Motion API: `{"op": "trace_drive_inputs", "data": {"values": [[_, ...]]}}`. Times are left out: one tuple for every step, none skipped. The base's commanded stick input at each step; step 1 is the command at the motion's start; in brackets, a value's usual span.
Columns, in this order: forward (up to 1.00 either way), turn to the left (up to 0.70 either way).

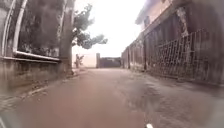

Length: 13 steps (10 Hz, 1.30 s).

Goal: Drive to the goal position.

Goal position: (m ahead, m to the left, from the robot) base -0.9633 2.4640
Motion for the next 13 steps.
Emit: {"op": "trace_drive_inputs", "data": {"values": [[0.00, 0.00], [0.00, 0.00], [0.00, 0.00], [0.00, 0.00], [0.00, 0.00], [0.00, 0.00], [0.00, 0.00], [0.00, 0.00], [0.00, 0.00], [0.53, 0.00], [1.00, 0.00], [1.00, 0.00], [1.00, 0.00]]}}
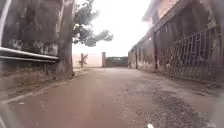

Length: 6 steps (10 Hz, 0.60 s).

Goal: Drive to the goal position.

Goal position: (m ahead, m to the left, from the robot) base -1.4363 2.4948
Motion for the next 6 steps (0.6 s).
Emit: {"op": "trace_drive_inputs", "data": {"values": [[1.00, 0.00], [1.00, 0.00], [1.00, 0.00], [1.00, 0.00], [1.00, 0.00], [1.00, 0.00]]}}
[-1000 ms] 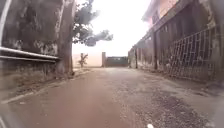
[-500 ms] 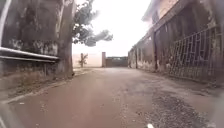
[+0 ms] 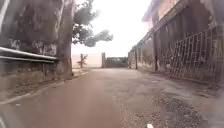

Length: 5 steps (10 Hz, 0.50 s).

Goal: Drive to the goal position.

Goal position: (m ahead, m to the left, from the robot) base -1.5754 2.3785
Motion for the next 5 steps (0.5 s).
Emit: {"op": "trace_drive_inputs", "data": {"values": [[1.00, 0.00], [1.00, 0.00], [1.00, 0.17], [1.00, 0.40], [1.00, 0.39]]}}
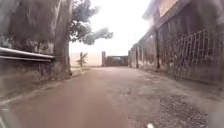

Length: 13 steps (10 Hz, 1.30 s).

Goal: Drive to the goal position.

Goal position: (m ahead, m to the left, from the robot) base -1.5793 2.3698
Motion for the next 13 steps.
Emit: {"op": "trace_drive_inputs", "data": {"values": [[1.00, 0.37], [1.00, 0.00], [1.00, 0.00], [1.00, 0.00], [1.00, 0.02], [1.00, 0.06], [1.00, 0.08], [1.00, 0.00], [1.00, 0.00], [1.00, 0.00], [1.00, 0.00], [1.00, 0.09], [1.00, 0.30]]}}
